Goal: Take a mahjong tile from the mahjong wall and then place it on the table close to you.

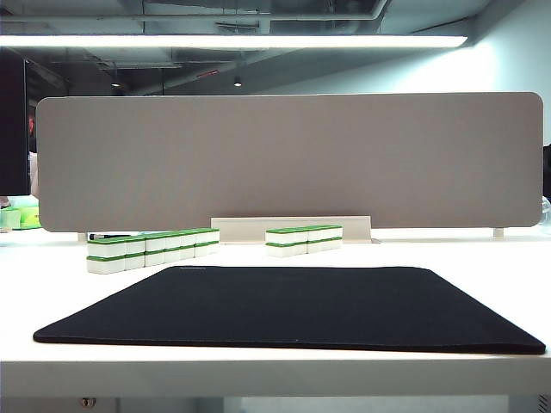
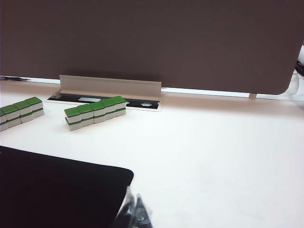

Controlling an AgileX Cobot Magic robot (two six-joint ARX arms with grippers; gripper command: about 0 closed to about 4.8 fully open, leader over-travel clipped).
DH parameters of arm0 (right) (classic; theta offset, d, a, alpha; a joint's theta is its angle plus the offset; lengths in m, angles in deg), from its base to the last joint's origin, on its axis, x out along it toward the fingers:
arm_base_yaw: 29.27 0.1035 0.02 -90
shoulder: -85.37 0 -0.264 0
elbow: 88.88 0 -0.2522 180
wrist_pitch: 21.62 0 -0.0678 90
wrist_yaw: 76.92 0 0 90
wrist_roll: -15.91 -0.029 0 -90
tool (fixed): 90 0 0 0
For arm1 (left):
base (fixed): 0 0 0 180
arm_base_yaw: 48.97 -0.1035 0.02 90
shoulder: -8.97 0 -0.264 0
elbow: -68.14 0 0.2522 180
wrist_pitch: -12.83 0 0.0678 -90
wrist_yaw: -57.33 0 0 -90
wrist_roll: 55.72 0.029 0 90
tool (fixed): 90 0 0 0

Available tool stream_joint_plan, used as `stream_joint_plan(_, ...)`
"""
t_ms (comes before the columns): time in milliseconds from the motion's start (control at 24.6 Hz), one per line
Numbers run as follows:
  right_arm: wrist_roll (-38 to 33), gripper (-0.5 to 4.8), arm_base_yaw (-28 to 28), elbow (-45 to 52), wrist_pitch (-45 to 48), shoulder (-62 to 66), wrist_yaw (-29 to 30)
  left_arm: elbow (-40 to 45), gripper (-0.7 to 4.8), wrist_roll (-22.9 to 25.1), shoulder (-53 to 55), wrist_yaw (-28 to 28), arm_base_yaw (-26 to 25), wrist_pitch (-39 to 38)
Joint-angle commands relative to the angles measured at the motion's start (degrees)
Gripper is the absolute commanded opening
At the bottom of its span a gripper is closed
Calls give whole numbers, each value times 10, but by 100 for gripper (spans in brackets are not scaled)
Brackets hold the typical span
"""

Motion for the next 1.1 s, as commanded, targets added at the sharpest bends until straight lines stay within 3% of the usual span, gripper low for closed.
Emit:
stream_joint_plan(41, -1, -1, 1, -10, 11, 16, 27, -25, -2, 12, 39, -3, 0, 8)
stream_joint_plan(325, -1, -1, 1, -28, 12, 67, 56, -73, -2, 13, 130, -3, 0, 8)
stream_joint_plan(447, -1, -1, 1, -41, 14, 96, 66, -95, -2, 36, 167, -3, 0, 7)
stream_joint_plan(934, 0, -1, 2, -95, 16, 200, 119, -167, -2, 40, 253, -3, 0, 7)
stream_joint_plan(1097, 0, -1, 8, -96, 27, 204, 119, -181, -2, 62, 268, -3, 0, 6)
